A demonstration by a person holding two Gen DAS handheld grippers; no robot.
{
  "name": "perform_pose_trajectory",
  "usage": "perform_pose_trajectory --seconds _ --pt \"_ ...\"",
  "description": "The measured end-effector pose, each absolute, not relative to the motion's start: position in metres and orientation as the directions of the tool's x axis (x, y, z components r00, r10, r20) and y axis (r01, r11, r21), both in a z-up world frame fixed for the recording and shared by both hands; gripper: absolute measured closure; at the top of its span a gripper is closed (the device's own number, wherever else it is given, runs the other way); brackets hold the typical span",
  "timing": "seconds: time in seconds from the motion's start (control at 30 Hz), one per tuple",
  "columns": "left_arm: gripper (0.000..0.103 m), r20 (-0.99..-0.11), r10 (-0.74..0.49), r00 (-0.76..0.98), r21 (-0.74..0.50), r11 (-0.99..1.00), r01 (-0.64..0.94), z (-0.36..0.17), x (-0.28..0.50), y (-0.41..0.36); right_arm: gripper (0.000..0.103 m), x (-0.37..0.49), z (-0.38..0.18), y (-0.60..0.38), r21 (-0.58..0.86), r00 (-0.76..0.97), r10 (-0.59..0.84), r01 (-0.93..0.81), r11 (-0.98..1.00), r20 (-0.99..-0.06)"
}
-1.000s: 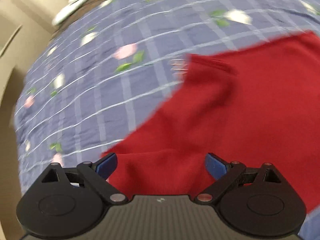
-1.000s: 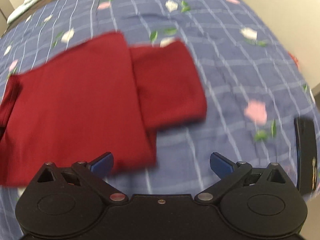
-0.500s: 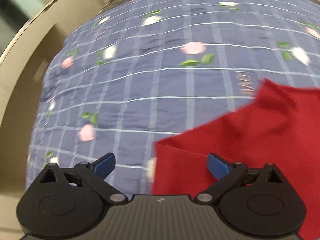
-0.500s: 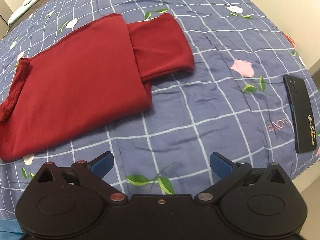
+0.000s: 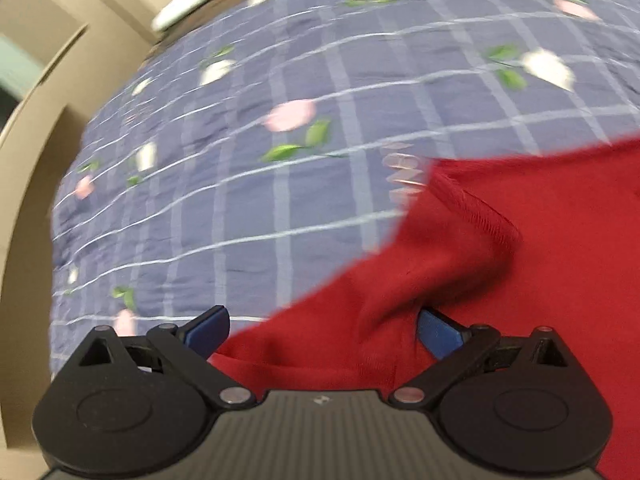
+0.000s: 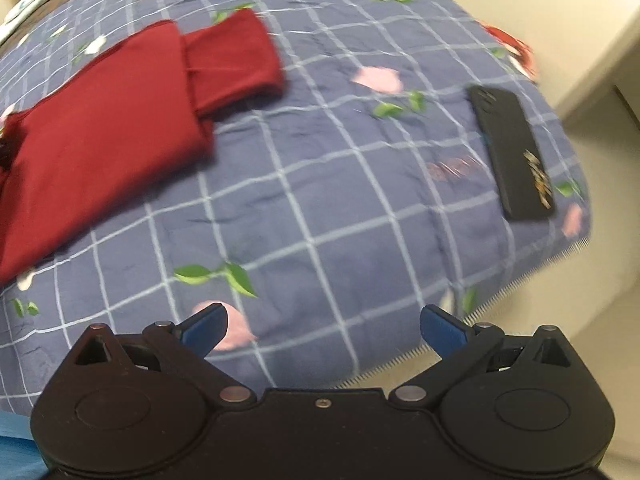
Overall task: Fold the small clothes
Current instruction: 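Withdraw both grippers upward away from the folded shirt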
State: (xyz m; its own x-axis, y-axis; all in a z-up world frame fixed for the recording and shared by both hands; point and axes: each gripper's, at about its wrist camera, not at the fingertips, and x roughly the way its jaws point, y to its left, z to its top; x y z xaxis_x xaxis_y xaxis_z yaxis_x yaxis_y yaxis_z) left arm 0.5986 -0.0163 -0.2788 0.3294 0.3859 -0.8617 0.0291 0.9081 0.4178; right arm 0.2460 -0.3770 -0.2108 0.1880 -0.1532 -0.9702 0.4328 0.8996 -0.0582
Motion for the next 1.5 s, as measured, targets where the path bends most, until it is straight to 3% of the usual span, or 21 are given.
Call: perform_pose_trajectory --seconds 0.17,0.37,0.6,1.0,1.27,1.5 --pt "0.002 -0.830 0.483 0.279 0.474 0.874 -0.105 -0.263 0.604 0.033 0.001 0.233 -0.208 -0.382 -0.052 0.192 -0.163 0.481 0.875 -0.968" --pt "0.002 -0.843 0.469 0.264 0.417 0.879 -0.230 -0.226 0.564 0.065 0.001 0.240 -0.205 -0.376 -0.009 0.249 -0.131 0.438 0.899 -0.960" --pt "0.002 -0.871 0.388 0.302 0.328 0.916 -0.232 -0.179 0.465 0.041 0.001 0.255 -0.181 -0.372 0.093 0.376 -0.060 0.376 0.922 -0.925" --pt "0.001 -0.890 0.219 0.401 0.187 0.975 -0.118 -0.086 0.318 -0.030 0.001 0.264 -0.079 -0.357 0.281 0.587 0.103 0.221 0.934 -0.803" --pt "0.001 -0.849 0.181 0.497 0.166 0.983 -0.075 -0.052 0.256 -0.062 0.001 0.222 -0.037 -0.326 0.223 0.642 0.137 0.054 0.973 -0.754" --pt "0.001 -0.834 0.198 0.515 0.157 0.980 -0.123 -0.046 0.230 -0.064 0.001 0.198 -0.016 -0.324 0.148 0.658 0.088 0.037 0.988 -0.748"
